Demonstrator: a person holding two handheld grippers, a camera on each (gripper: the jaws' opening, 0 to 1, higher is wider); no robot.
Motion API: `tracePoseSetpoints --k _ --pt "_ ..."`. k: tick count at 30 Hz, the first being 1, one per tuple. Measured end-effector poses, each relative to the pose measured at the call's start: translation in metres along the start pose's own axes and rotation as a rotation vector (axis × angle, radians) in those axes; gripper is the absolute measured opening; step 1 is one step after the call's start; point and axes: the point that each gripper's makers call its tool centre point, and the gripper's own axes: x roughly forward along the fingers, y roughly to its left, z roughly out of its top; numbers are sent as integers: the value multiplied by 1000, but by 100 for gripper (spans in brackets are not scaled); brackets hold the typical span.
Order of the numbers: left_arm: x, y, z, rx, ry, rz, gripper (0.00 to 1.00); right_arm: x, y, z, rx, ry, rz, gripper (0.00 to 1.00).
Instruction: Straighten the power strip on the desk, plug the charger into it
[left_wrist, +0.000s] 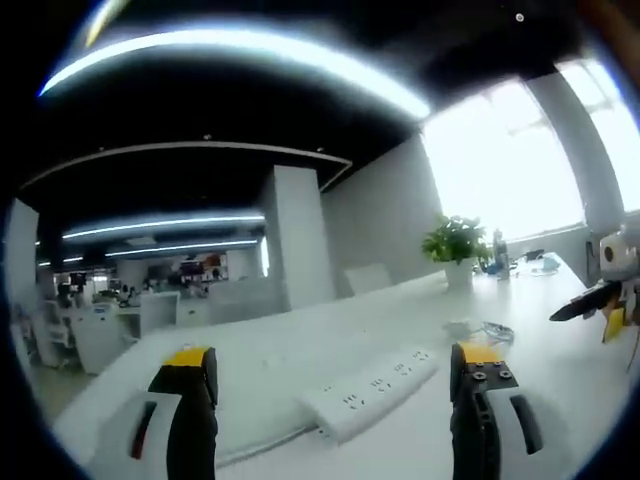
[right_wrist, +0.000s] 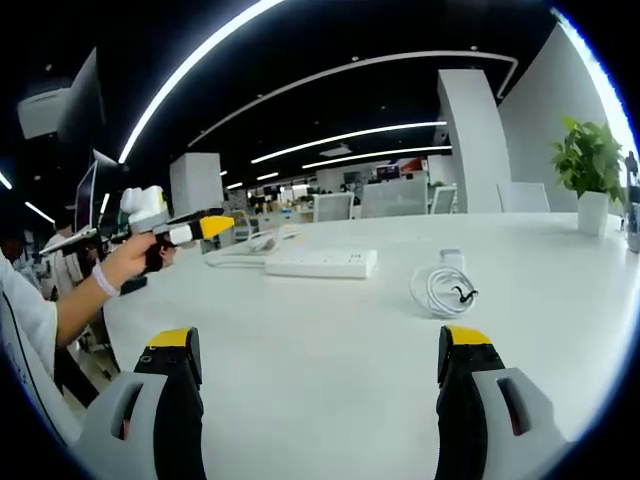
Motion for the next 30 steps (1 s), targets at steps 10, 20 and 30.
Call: tracePoseSetpoints --k 10,20,30 --pt "-24 1 1 -26 -9 18 99 0 0 -1 1 -1 -1 98" --pt "-45 2 -6 -38 4 44 99 1 -1 -2 1 2 0 98" --pt "-62 -2 -17 -41 15 54 99 1 -1 -1 -2 2 0 98"
